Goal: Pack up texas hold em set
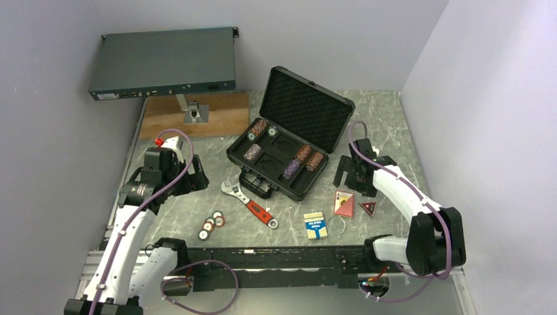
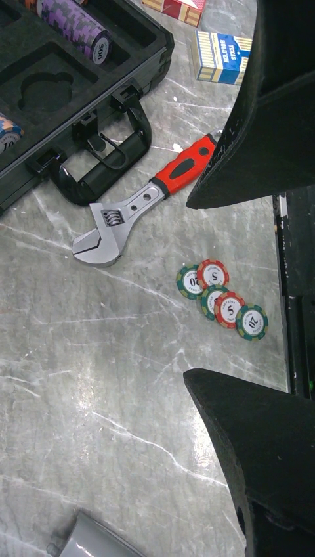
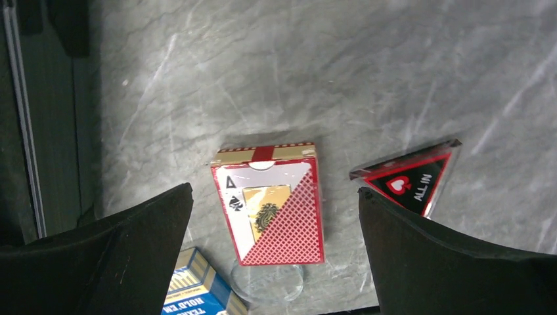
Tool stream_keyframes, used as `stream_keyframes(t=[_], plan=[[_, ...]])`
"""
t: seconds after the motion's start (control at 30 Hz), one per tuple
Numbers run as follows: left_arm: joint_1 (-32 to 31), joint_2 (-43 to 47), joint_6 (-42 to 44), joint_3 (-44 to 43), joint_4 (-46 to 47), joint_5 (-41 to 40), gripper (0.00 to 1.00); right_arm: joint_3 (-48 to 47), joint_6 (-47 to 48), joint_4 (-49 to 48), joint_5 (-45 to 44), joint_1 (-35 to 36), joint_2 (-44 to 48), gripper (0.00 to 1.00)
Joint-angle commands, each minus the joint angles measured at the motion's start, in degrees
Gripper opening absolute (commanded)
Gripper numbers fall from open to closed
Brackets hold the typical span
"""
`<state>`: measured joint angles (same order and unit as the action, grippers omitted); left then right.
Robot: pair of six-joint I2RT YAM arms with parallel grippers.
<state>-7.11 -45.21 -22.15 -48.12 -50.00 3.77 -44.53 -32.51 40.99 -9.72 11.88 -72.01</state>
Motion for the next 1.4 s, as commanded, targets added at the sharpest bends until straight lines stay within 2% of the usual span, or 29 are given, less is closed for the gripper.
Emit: stream_keyframes(t=[0.0, 0.3, 0.43, 0.63, 0.7, 0.8, 0.9, 1.37], plan=[[0.0, 0.3, -0.3, -0.1, 1.6, -0.3, 0.99, 0.5, 6.8, -4.2, 3.3, 2.1, -1.2, 1.00], [0.0, 0.4, -0.6, -0.2, 1.3, -1.2, 0.99, -0.1, 7.1, -5.7, 3.7, 6.2, -6.7, 0.99], [0.0, 0.9, -0.9, -0.2, 1.1, -1.8, 0.99, -1.3, 6.7, -4.3, 3.7, 6.9, -10.5, 0.91], [0.0, 1.4, -1.1, -0.2, 0.9, -2.5, 0.99, -1.3, 6.3, -3.5, 2.8, 7.9, -10.5, 0.83], [0.0, 1.3, -1.1, -0.3, 0.9, -2.6, 0.99, -1.6, 6.7, -2.4, 2.3, 7.9, -10.1, 0.84], [0.0, 1.4, -1.1, -0.3, 0.8, -2.7, 0.99, -2.6, 6.6, 0.4, -0.1, 7.9, -8.8, 0.92], [0.0, 1.4, -1.0, -0.2, 1.0, -2.4, 0.99, -2.4, 6.1, 1.0, 0.1, 7.9, -7.0, 0.95], [0.0, 0.9, -0.8, -0.2, 1.0, -1.8, 0.99, 0.8, -1.0, 0.3, 1.6, 7.9, -8.6, 0.92]])
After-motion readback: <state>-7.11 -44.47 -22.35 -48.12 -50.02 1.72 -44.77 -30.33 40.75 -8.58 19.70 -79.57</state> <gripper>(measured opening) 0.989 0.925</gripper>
